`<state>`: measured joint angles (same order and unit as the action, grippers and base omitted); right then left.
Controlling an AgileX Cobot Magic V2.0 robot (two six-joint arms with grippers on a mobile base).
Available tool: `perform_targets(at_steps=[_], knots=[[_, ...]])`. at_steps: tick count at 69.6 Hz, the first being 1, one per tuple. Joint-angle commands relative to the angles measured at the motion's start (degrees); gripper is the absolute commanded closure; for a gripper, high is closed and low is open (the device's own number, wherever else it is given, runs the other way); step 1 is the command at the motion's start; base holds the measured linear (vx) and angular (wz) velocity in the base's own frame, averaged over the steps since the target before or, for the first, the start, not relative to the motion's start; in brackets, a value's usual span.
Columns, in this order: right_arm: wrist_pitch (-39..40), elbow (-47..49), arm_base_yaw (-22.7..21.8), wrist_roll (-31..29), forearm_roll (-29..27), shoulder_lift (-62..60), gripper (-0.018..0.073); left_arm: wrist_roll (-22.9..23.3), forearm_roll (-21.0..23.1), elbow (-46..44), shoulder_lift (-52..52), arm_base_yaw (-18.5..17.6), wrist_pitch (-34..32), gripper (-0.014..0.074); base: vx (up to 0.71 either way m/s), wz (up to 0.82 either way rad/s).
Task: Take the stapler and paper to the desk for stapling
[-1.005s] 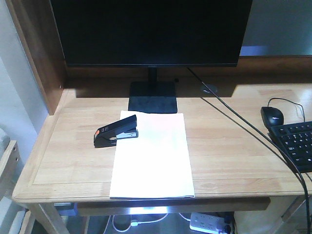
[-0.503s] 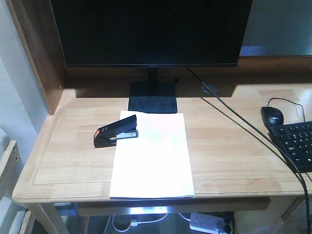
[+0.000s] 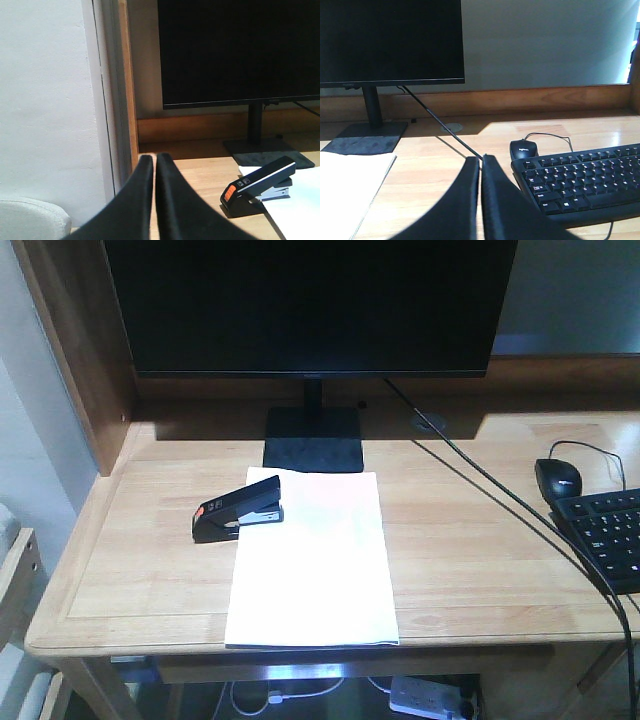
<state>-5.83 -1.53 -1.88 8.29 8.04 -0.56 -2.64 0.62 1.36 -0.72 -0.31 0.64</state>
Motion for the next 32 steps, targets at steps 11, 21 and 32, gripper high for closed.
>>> perform_targets(at_steps=[11, 21, 32], knots=[[4.6, -0.3, -0.3, -0.4, 0.2, -0.6, 0.0569, 0.6, 0.0, 0.7, -0.9, -0.2, -4.5, 0.0603, 0.0, 0.0], [4.5, -0.3, -0.3, -0.4, 0.2, -0.6, 0.0569, 0.6, 0.0, 0.7, -0.9, -0.2, -4.5, 0.0603, 0.0, 0.0], [4.5, -0.3, -0.3, -0.4, 0.2, -0.6, 0.0569, 0.6, 0.0, 0.7, -0.9, -0.2, -4.5, 0.0603, 0.0, 0.0]])
